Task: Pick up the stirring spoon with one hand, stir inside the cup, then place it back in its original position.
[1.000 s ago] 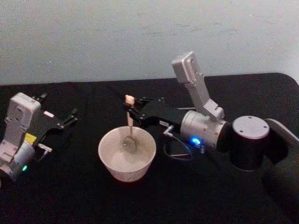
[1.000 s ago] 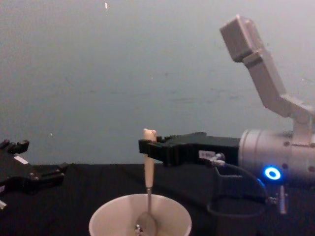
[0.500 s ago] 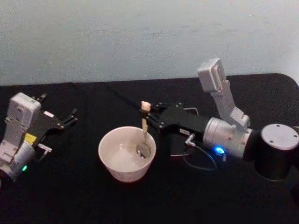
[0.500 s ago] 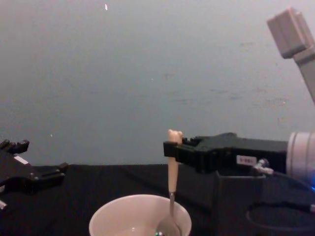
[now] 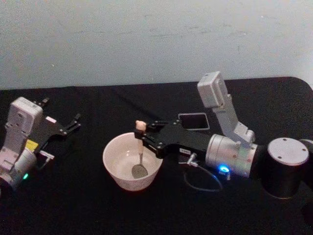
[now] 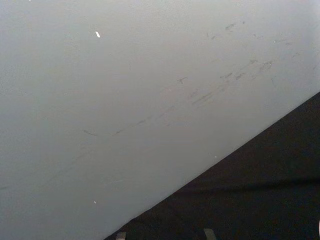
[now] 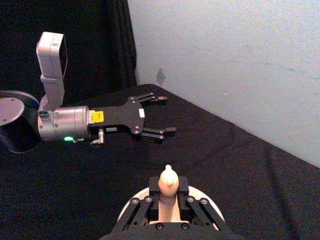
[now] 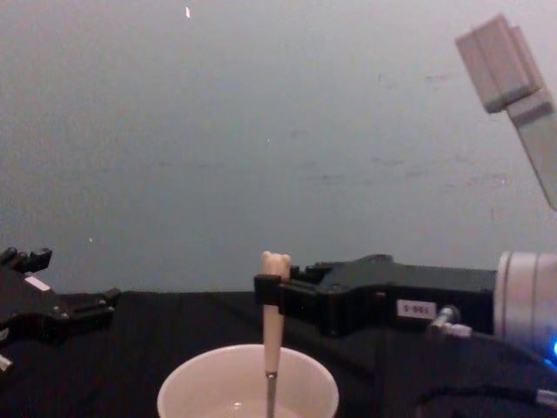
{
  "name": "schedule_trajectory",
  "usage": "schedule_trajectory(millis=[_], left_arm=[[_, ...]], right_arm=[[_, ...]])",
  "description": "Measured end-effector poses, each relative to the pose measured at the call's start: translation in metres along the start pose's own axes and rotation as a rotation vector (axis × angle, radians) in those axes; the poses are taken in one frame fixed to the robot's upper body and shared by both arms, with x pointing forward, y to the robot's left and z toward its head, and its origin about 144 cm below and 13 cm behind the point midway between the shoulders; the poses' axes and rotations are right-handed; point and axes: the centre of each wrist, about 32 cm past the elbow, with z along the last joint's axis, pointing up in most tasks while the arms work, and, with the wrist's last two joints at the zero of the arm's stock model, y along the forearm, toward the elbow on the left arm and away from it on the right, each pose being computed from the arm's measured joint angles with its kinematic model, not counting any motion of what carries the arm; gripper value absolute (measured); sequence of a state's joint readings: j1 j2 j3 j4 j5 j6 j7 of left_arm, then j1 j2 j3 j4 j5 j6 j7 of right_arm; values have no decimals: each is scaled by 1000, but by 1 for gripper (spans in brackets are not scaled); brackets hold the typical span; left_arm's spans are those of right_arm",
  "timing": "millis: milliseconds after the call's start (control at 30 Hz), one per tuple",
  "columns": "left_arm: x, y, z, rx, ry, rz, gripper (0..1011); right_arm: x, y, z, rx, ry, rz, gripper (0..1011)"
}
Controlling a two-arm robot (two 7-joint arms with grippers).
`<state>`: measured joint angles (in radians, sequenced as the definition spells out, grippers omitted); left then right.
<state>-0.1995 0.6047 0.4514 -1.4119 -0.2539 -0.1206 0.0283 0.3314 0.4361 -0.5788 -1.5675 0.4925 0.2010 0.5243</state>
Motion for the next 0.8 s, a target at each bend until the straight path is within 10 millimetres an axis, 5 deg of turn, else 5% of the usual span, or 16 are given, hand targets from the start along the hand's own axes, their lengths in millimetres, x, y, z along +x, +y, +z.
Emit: schedule_trajectory(millis=[567, 800], left_arm=[[0, 0, 0, 0, 0, 0, 1001], [0, 0, 0, 0, 0, 0, 1002]], right_arm=[[-1, 43, 4, 1, 15, -59, 211], [9, 45, 3, -5, 3, -99, 211]])
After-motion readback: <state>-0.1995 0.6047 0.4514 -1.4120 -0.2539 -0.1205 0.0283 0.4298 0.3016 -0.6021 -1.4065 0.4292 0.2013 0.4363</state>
